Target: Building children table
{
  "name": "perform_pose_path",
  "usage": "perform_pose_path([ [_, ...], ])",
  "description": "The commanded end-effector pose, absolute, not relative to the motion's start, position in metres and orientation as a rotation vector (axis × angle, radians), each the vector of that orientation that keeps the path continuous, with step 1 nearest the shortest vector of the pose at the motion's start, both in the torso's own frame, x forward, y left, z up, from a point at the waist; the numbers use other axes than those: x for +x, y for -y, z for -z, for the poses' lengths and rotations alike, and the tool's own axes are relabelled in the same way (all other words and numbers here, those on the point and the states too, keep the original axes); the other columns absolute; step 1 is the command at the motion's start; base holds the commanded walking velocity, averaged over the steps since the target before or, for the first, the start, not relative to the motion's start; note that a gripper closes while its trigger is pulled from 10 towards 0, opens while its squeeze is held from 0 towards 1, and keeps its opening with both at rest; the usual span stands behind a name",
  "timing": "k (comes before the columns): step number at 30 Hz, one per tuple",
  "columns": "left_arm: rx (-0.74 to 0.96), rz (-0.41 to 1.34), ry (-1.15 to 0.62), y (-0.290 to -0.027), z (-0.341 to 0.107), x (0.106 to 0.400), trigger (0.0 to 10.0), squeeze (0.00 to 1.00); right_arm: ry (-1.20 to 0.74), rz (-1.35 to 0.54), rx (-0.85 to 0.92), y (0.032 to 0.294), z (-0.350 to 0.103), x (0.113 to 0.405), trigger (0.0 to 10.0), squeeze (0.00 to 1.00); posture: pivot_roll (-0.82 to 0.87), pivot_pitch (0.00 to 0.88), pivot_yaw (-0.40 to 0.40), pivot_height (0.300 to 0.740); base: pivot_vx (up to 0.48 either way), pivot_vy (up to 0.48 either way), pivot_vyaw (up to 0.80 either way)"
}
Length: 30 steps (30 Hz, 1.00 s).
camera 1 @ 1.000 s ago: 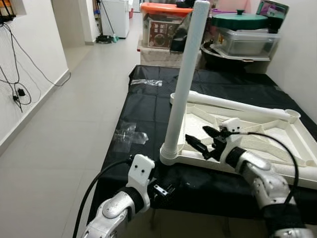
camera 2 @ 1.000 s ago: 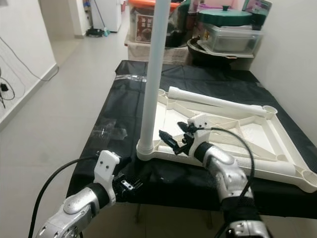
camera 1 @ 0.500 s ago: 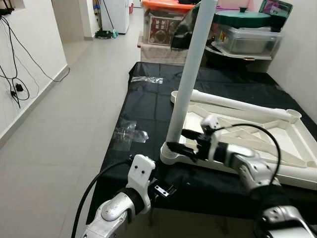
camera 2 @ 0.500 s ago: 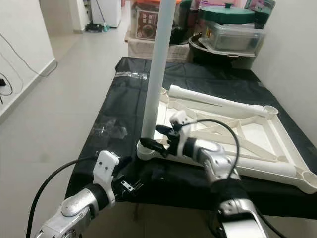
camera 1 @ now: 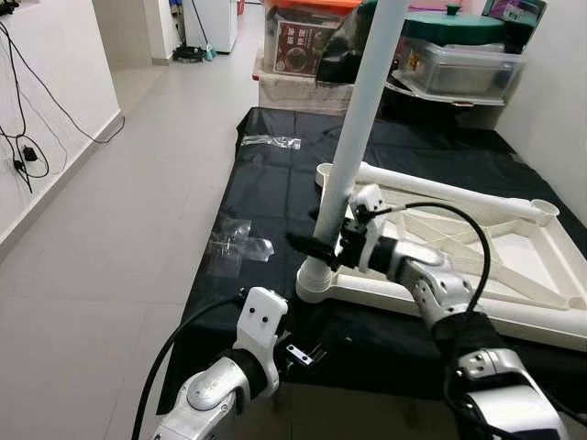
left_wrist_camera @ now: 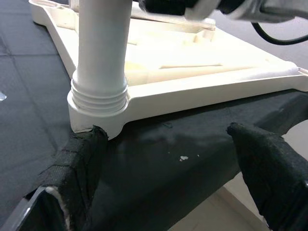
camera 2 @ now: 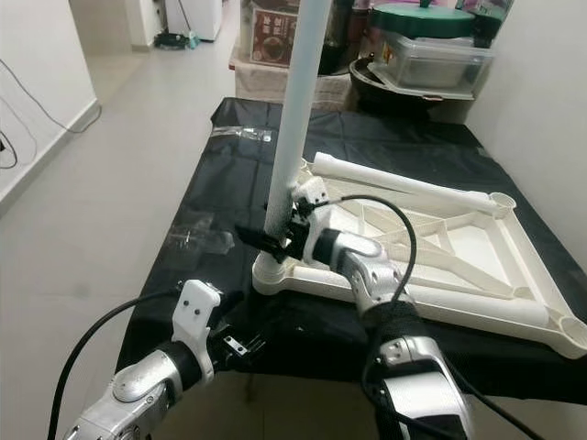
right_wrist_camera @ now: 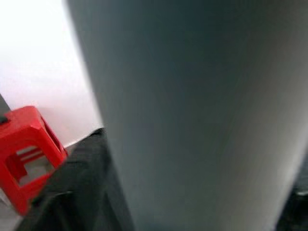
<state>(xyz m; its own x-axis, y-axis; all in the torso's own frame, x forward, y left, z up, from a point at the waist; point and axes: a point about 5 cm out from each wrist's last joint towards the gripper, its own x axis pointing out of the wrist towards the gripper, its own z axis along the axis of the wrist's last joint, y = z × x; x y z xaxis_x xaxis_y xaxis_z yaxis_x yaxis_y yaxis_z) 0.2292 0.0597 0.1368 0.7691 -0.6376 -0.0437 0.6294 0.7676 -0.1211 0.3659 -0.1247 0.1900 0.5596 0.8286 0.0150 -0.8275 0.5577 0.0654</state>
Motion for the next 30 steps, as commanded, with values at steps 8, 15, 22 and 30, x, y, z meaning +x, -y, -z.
perform_pose_path([
  [8,-0.106,0.691,-0.091,-0.057,-0.136,0.232,10.0,0.0,0.034,-0.862,0.091,0.122,-0.183,0.361,0.0,0.0,0.18,0.057,-0.126,0.74,0.0,0.0,0.0],
  [15,-0.103,0.695,-0.093,-0.057,-0.135,0.235,10.0,0.0,0.062,-0.466,0.099,0.134,-0.172,0.358,0.0,0.0,0.16,0.043,-0.116,0.74,0.0,0.0,0.0],
  [22,-0.081,0.699,-0.082,-0.057,-0.134,0.24,10.0,0.0,0.039,0.182,0.099,0.156,-0.16,0.335,0.0,0.0,0.16,0.018,-0.109,0.74,0.0,0.0,0.0],
  [30,-0.049,0.702,-0.082,-0.057,-0.13,0.243,10.0,0.0,0.013,0.558,0.199,0.145,-0.158,0.315,0.0,0.0,0.15,0.0,-0.097,0.74,0.0,0.0,0.0],
])
